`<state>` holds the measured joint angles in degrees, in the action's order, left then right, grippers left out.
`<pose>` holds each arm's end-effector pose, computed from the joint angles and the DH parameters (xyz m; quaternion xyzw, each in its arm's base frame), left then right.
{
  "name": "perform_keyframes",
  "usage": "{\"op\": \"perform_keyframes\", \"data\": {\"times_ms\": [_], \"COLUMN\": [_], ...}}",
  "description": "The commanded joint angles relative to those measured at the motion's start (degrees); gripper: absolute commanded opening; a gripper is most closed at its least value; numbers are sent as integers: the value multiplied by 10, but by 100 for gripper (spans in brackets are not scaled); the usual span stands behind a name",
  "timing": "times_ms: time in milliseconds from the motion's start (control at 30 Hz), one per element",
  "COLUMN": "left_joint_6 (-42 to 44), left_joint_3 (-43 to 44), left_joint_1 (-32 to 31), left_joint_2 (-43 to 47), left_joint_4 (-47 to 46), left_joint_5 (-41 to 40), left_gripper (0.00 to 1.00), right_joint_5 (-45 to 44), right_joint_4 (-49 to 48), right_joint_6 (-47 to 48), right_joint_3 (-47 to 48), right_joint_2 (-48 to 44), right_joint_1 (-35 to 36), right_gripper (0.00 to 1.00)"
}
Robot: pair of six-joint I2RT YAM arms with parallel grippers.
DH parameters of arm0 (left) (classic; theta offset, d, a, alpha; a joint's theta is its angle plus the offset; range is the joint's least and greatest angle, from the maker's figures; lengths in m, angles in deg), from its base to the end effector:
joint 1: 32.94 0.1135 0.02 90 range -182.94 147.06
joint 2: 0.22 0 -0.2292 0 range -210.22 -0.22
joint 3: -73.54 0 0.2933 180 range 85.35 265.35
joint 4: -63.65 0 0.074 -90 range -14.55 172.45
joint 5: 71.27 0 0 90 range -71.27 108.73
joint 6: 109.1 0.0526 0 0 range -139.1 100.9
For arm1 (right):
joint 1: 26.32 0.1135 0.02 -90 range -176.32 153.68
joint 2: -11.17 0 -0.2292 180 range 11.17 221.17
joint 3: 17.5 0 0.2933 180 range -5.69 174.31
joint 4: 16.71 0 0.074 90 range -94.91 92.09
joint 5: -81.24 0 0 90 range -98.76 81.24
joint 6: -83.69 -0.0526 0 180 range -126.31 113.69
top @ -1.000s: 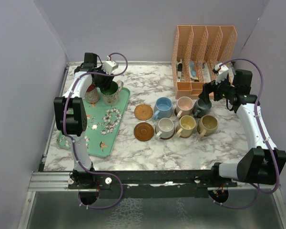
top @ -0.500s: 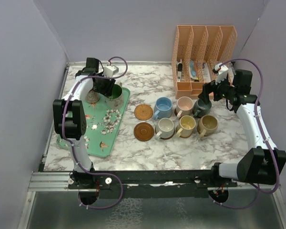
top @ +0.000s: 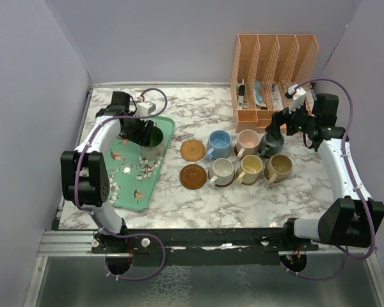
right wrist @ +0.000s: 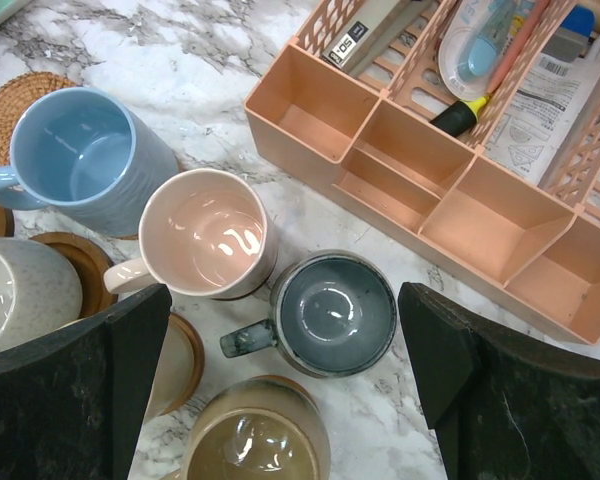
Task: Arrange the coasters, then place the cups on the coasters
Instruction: Pick up the cup from the tray.
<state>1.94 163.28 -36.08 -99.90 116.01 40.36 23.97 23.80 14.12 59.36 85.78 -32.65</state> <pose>0.4029 -0.0415 0.1800 0.2437 0.9231 -0.1434 0.2606 0.3461 -0.0098 0.2728 -0.2280 0.8417 0.1498 0.4660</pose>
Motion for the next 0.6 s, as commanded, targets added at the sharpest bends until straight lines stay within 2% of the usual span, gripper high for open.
{"op": "perform_keyframes", "data": {"times_ms": [0, 133, 267, 433, 567], "left_joint_6": [-21, -11, 36, 94, 182], "left_joint_3": [-47, -80, -76, -41, -21], "left_joint_1": [-4, -8, -10, -10, -10], "left_joint_2": [73, 122, 160, 161, 156], "left_joint_4": [21, 24, 20, 11, -1], "left_joint_5": [17, 25, 17, -7, 20], "left_gripper": [59, 61, 65, 70, 75], "right_joint_5": [17, 18, 21, 23, 23], "right_joint_4": [-1, -1, 1, 2, 1], "right_joint_6": [3, 3, 2, 2, 2], "right_joint_3": [-3, -3, -2, -3, -4], "right_joint_2": [3, 3, 4, 1, 1], "right_joint_1": [2, 2, 2, 2, 2], "right_gripper": [98, 98, 98, 98, 98]}}
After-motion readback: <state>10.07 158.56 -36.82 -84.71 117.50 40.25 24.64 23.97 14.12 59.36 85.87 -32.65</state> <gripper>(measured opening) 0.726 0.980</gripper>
